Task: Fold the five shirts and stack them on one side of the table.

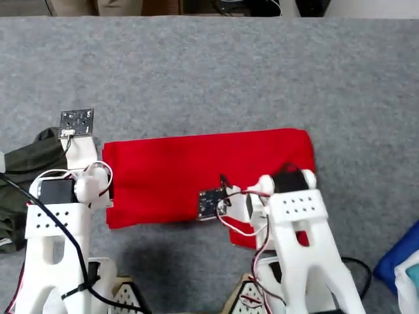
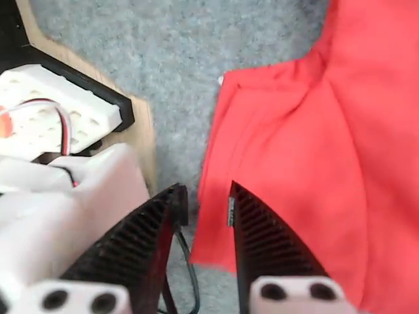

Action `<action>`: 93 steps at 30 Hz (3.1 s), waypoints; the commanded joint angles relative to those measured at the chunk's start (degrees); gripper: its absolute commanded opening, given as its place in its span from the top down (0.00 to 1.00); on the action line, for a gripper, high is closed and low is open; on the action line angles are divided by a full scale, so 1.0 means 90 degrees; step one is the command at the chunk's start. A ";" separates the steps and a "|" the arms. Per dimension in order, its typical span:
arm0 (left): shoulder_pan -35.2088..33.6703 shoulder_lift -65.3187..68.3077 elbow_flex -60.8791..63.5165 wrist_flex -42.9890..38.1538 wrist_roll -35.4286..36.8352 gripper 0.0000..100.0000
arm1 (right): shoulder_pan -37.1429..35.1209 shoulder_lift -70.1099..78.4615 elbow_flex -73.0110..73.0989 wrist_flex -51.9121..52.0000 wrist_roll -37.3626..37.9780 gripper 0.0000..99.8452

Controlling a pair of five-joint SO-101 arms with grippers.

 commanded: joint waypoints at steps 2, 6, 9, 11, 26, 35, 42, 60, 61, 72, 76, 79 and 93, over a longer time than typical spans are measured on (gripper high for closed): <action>0.0000 -0.0112 -0.0010 -0.0107 -0.0039 0.98 | -0.0151 0.0181 0.0269 -0.0508 0.0078 0.83; 0.0000 -0.0112 -0.0010 -0.0107 -0.0039 0.98 | -0.0317 0.0190 0.1001 -0.1192 0.0078 0.78; 0.0000 -0.0112 -0.0039 -0.0107 -0.0039 0.98 | -0.0337 0.0220 0.1441 -0.1807 0.0068 0.78; 0.0000 -0.0112 -0.0039 -0.0107 -0.0039 0.98 | -0.0337 0.0220 0.1714 -0.2120 0.0068 0.78; 0.0000 -0.0151 -0.0059 -0.0059 -0.0049 0.98 | -0.0288 0.0190 0.2252 -0.2930 0.0049 0.88; -0.0010 -0.0171 -0.0107 -0.0039 -0.0059 0.98 | -0.0122 0.0190 0.2242 -0.2940 0.0049 0.97; -0.0010 -0.0171 -0.0127 -0.0039 -0.0059 0.98 | 0.0357 0.0181 0.1871 -0.2872 0.0039 1.00; -0.0010 -0.0171 -0.0127 -0.0088 -0.0049 0.98 | 0.0269 0.0230 -0.0425 -0.2120 0.0059 1.00; -0.0010 -0.0171 -0.0127 -0.0088 -0.0049 0.98 | 0.0230 0.0230 -0.0464 -0.2120 0.0078 1.00; -0.0010 -0.0171 -0.0107 -0.0088 -0.0049 0.98 | 0.0142 0.1216 -0.1490 -0.2120 0.0400 1.00; -0.0010 -0.0171 -0.0078 -0.0098 -0.0049 0.98 | 0.0142 0.2144 -0.2339 -0.2120 0.0400 1.00; -0.0010 -0.0171 -0.0078 -0.0098 -0.0049 0.98 | 0.0142 0.2750 -0.2945 -0.2061 0.0400 1.00; 0.0000 -0.0171 -0.0068 -0.0098 -0.0049 0.98 | -0.0366 0.4713 -0.5201 -0.1074 0.0723 1.00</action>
